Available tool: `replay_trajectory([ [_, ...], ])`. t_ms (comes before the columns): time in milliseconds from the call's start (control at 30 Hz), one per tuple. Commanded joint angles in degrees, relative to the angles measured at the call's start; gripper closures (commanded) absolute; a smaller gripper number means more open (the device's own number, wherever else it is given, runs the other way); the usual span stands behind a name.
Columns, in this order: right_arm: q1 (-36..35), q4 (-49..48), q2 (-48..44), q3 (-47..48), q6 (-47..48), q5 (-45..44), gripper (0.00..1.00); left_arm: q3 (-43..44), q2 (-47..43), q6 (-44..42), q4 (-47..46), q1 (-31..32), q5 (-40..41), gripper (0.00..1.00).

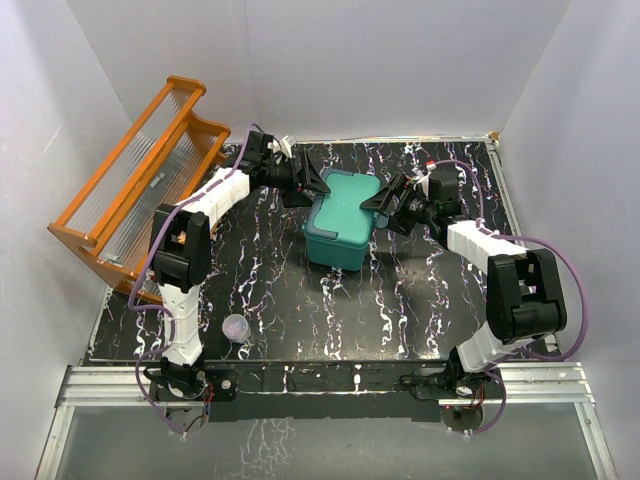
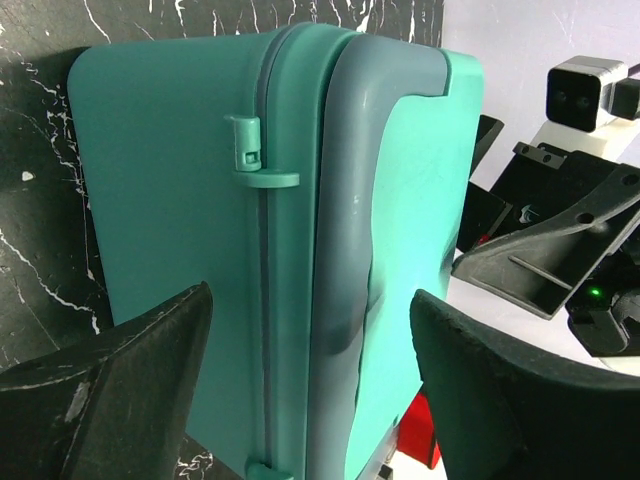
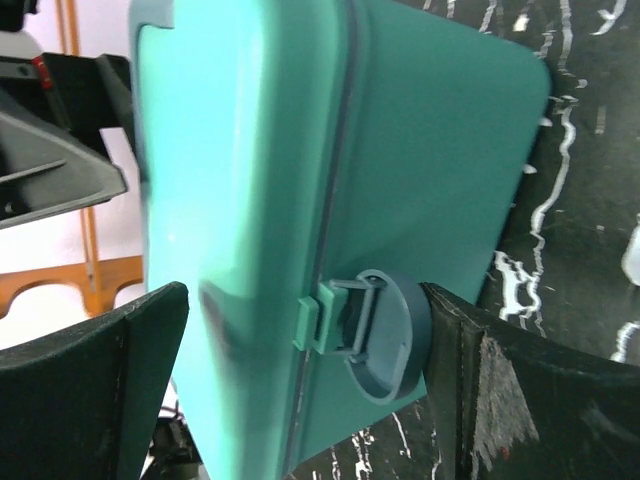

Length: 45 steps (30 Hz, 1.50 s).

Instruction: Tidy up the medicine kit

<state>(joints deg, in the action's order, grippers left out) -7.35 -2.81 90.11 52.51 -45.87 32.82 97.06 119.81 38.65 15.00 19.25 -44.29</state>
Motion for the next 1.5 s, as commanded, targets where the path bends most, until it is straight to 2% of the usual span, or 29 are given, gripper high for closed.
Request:
replay_trajectory([
  [0, 0.0, -13.6, 0.6, -1.3, -7.6, 8.0, 0.1, 0.6, -1.5, 0.1, 2.5, 0.6, -0.7, 0.24],
  [167, -0.1, -11.0, -1.7, -1.5, -8.3, 6.3, 0.17, 0.6, -1.8, -0.6, 4.8, 1.3, 1.7, 0.27],
  [400, -0.8, 4.0, -2.5, 4.0, -0.3, -1.0, 0.26, 0.7, -2.0, -1.5, 6.2, 1.9, 3.1, 0.29],
  [633, -3.2, 16.0, -2.3, 10.5, 3.5, -8.3, 0.3, 0.5, -1.7, -2.3, 7.8, 2.0, 4.6, 0.29],
  [867, -4.9, 24.8, -1.4, 16.6, 4.8, -12.0, 0.39, 0.4, -1.4, -3.3, 9.3, 2.1, 5.6, 0.3],
  [1033, -6.9, 28.8, -0.6, 20.3, 5.8, -15.0, 0.37, 2.0, -0.6, -3.4, 9.8, 2.1, 5.3, 0.3],
  [1333, -10.7, 37.6, 1.6, 27.1, 7.6, -24.0, 0.27, 2.7, -0.5, -4.9, 11.8, 2.1, 6.3, 0.3],
  [1467, -11.6, 39.0, 2.1, 28.1, 7.9, -26.0, 0.27, 2.7, -0.5, -5.3, 12.1, 2.1, 6.5, 0.3],
])
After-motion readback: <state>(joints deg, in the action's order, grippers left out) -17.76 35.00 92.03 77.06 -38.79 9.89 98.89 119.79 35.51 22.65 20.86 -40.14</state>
